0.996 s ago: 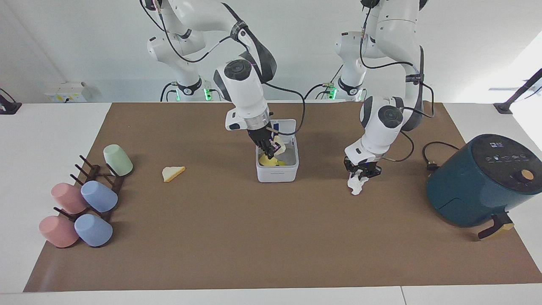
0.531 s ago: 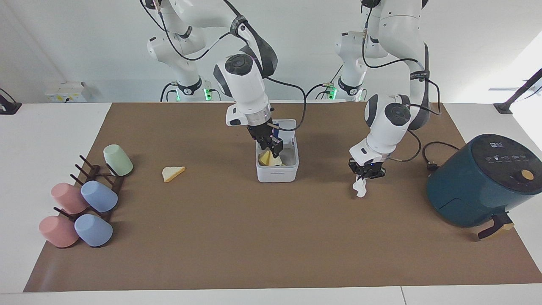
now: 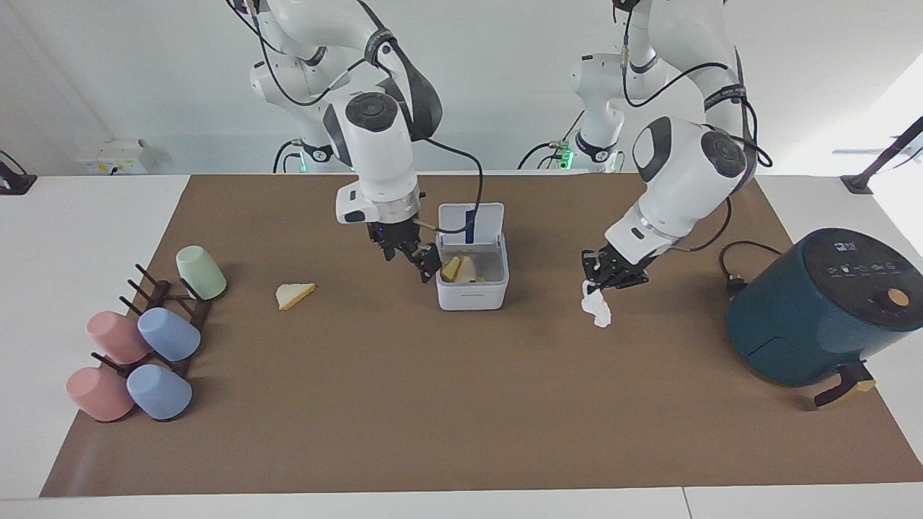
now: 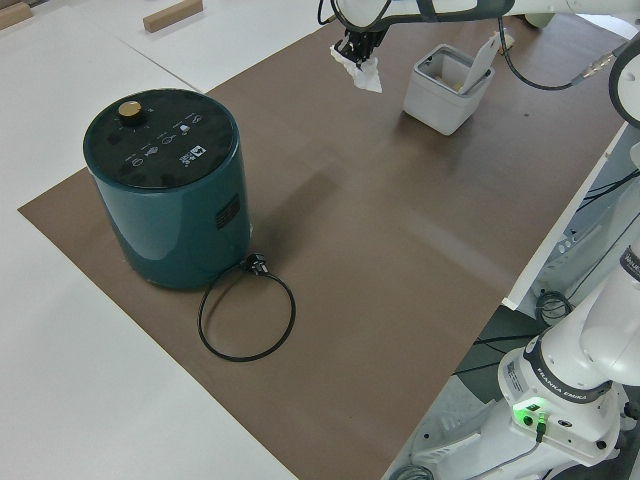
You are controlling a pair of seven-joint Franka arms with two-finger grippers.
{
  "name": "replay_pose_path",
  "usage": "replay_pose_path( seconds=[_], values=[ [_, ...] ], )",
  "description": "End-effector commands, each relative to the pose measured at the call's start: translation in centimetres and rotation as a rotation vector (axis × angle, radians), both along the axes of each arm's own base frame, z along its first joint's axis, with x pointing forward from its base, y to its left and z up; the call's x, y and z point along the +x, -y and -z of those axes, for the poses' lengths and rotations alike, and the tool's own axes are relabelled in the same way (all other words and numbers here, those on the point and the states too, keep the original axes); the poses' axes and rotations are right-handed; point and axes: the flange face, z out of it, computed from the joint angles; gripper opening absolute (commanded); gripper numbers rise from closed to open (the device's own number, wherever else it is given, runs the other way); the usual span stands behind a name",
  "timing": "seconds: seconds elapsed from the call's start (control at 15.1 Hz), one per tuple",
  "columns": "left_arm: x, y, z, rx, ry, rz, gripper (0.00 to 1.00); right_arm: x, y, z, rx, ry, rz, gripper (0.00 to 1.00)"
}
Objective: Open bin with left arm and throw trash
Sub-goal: 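Drop the paper into the bin while the right gripper reaches bread, then grasp the second bread slice with the right gripper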
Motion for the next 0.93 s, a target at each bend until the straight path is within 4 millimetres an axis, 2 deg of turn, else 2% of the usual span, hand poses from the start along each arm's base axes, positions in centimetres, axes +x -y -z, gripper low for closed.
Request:
replay_pose_path(
  seconds=[0.0, 0.27, 0.46, 0.53, 0.66, 0.86],
  values=[
    [-3.0, 7.2, 0.0, -0.056, -0.034, 0.003, 0.0, -0.3, 5.1, 1.7, -0.031, -0.024, -0.005, 1.0],
    [-5.9, 11.4, 0.7, -0.055, -0.039, 0.066, 0.0, -1.9, 12.3, 5.0, -0.048, -0.084, 0.087, 1.0],
    [-9.0, 14.9, 3.0, -0.045, -0.036, 0.121, 0.0, -4.6, 16.7, 8.7, -0.042, -0.065, 0.167, 1.0],
    [-9.5, 15.3, 4.2, -0.045, -0.023, 0.118, 0.0, -5.3, 18.9, 9.8, -0.038, -0.048, 0.208, 1.0],
    [-9.8, 15.3, 5.7, -0.041, -0.007, 0.124, 0.0, -6.1, 20.9, 11.1, -0.034, -0.035, 0.247, 1.0],
    [-9.6, 15.0, 6.7, -0.035, -0.003, 0.152, 0.0, -6.1, 21.4, 13.1, -0.028, -0.047, 0.329, 1.0]
  ],
)
